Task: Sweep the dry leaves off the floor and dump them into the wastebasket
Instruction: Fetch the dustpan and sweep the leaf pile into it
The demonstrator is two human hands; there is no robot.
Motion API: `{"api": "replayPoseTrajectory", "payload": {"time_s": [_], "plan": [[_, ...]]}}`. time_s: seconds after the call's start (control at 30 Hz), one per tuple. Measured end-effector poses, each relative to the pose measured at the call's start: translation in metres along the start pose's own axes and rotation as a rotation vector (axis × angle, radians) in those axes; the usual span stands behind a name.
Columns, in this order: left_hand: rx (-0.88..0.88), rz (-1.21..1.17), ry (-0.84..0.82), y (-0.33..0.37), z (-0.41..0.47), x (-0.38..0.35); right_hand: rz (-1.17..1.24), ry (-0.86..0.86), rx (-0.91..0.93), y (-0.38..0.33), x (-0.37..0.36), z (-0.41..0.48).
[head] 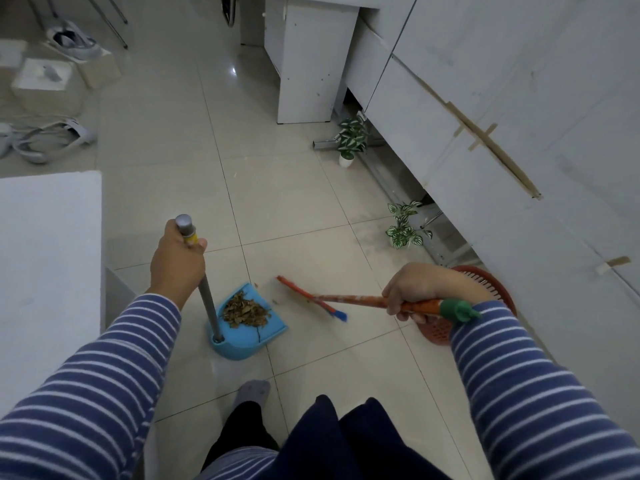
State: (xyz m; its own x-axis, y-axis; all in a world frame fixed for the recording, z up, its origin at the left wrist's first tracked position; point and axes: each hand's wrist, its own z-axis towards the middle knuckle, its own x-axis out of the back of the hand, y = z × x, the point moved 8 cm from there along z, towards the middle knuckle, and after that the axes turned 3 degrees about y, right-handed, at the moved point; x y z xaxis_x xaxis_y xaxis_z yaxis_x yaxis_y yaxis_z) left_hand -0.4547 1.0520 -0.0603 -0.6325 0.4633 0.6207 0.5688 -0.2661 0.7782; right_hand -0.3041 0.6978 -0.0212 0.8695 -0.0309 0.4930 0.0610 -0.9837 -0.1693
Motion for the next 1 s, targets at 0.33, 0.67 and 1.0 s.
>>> {"api": "replayPoseTrajectory", "payload": {"time_s": [0.33, 0.67, 1.0], "plan": [[-0.009, 0.022, -0.011, 0.000, -0.017, -0.008, -0.058, -0.088, -0.014, -0.002, -0.059, -0.002], [0.012, -0.027, 0.029, -0.005, -0.019, 0.009, -0.071, 0.001, 0.064, -0.031, -0.013, -0.018], [0.004, -0.021, 0.078, -0.007, -0.024, 0.010, -0.273, 0.083, 0.135, -0.085, -0.047, 0.021]]}}
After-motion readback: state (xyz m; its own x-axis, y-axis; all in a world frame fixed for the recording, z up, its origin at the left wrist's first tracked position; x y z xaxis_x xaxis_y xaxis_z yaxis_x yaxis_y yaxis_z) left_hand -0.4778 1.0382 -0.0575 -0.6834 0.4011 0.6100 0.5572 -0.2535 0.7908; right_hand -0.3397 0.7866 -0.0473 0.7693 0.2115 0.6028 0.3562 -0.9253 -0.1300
